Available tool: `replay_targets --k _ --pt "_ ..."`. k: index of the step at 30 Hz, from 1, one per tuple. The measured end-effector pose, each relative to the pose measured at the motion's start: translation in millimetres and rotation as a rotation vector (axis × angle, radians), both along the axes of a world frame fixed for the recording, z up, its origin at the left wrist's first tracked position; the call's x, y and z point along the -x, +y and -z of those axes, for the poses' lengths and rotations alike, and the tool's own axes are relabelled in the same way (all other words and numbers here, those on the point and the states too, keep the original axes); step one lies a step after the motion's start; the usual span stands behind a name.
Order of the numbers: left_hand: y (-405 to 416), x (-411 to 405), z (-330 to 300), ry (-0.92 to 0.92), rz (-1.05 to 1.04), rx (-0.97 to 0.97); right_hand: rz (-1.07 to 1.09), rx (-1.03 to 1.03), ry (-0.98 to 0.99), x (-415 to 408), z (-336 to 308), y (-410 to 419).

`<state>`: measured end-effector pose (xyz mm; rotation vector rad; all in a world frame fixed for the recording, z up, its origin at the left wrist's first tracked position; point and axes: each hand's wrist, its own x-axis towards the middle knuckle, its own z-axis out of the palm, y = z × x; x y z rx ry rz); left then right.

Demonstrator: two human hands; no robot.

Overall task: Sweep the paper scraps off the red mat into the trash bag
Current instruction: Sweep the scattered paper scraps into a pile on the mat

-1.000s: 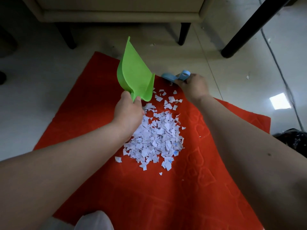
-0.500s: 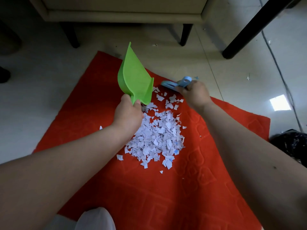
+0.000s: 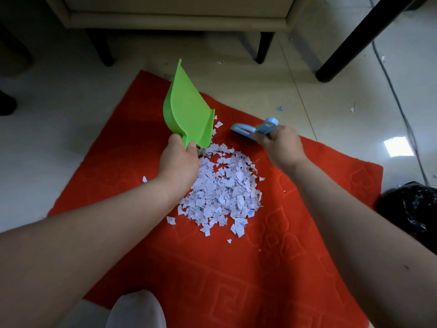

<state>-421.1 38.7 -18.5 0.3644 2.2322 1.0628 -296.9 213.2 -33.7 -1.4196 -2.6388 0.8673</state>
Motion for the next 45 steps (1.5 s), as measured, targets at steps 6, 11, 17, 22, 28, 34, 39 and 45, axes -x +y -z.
replay_targets --k 6,11,17,22,28,34,39,45 --pt "-1 -1 2 0.019 0.002 0.017 -0.075 0.113 0.063 -18 3 -32" --pt "-5 3 1 0.019 -0.031 0.015 -0.037 0.013 0.164 -26 -12 -18" --pt "-6 -1 -1 0.001 -0.027 0.014 -0.071 0.021 0.01 -25 2 -40" --pt "-8 -2 -2 0.003 -0.018 0.013 -0.072 0.1 0.081 -31 -2 -57" --pt "-14 3 1 0.031 -0.022 0.016 -0.065 0.067 0.302 -34 -31 -49" --pt "-16 6 -1 0.029 -0.043 0.02 -0.042 0.226 0.34 -21 -41 -38" --pt "-18 14 -1 0.057 -0.068 0.001 -0.06 0.11 0.245 17 -31 -17" --pt "-14 21 -3 0.054 -0.079 0.003 -0.116 0.002 0.142 74 -22 1"
